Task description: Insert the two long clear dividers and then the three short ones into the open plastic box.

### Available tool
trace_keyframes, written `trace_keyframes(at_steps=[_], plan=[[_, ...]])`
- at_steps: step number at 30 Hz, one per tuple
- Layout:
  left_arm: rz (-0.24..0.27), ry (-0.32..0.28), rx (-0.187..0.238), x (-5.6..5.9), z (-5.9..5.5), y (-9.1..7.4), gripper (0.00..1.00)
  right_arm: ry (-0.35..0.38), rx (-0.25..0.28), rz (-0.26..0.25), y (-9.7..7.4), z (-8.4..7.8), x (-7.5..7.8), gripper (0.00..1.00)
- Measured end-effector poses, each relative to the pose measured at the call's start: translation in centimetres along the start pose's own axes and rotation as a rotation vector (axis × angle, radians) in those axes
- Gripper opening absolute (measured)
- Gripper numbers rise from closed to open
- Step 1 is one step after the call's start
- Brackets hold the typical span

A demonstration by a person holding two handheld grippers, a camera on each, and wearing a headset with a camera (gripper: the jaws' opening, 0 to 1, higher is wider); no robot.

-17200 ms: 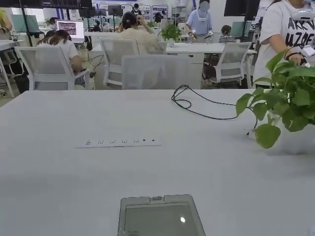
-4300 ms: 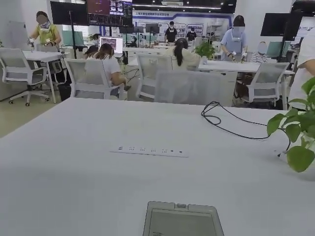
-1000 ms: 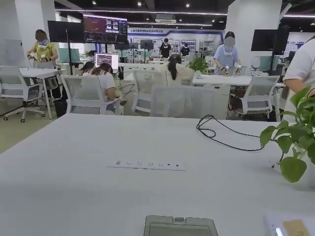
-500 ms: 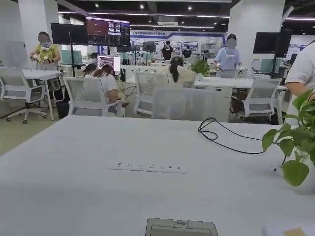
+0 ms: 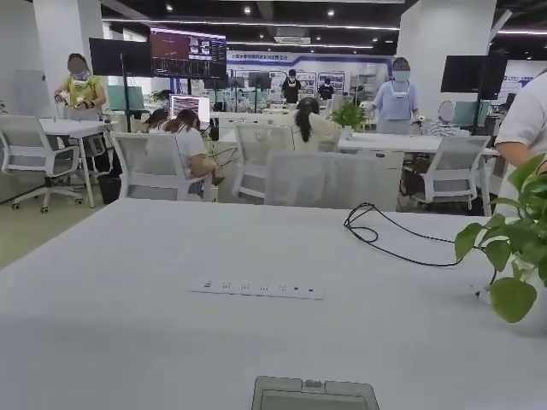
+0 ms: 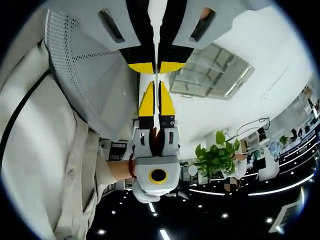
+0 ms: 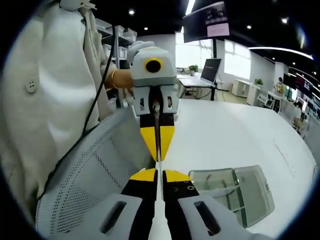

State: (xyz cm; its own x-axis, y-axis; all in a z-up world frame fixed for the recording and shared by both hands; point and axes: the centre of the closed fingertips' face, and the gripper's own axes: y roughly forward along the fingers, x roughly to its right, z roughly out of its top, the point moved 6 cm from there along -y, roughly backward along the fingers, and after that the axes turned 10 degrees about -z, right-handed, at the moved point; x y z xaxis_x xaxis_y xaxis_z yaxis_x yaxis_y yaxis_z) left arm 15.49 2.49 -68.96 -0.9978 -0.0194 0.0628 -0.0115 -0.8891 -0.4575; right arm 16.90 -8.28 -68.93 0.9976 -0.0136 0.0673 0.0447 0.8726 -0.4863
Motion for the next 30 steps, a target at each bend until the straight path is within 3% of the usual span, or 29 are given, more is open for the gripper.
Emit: trace_keyframes(at_steps=[12, 19, 26, 30], plan=[[0.069, -0.056, 0.043, -0.7, -0.1, -0.2, 0.01, -0.014, -0.002, -0.039, 0.1, 0.2, 0.6, 0.02], [0.137, -0.076, 0.068, -1.2, -0.4, -0.3, 0.18, -0.009, -0.006, -0.083, -0.1, 0.2, 1.5, 0.02], [0.210, -0.111, 0.089, -1.7, -1.2, -0.3, 0.40, 0.063, -0.019, -0.143, 0.0, 0.1, 2.7, 0.02], [0.252, -0.140, 0.125, -2.0, -1.4, -0.5, 0.51, 0.091, -0.029, -0.175, 0.1, 0.0, 3.5, 0.02]])
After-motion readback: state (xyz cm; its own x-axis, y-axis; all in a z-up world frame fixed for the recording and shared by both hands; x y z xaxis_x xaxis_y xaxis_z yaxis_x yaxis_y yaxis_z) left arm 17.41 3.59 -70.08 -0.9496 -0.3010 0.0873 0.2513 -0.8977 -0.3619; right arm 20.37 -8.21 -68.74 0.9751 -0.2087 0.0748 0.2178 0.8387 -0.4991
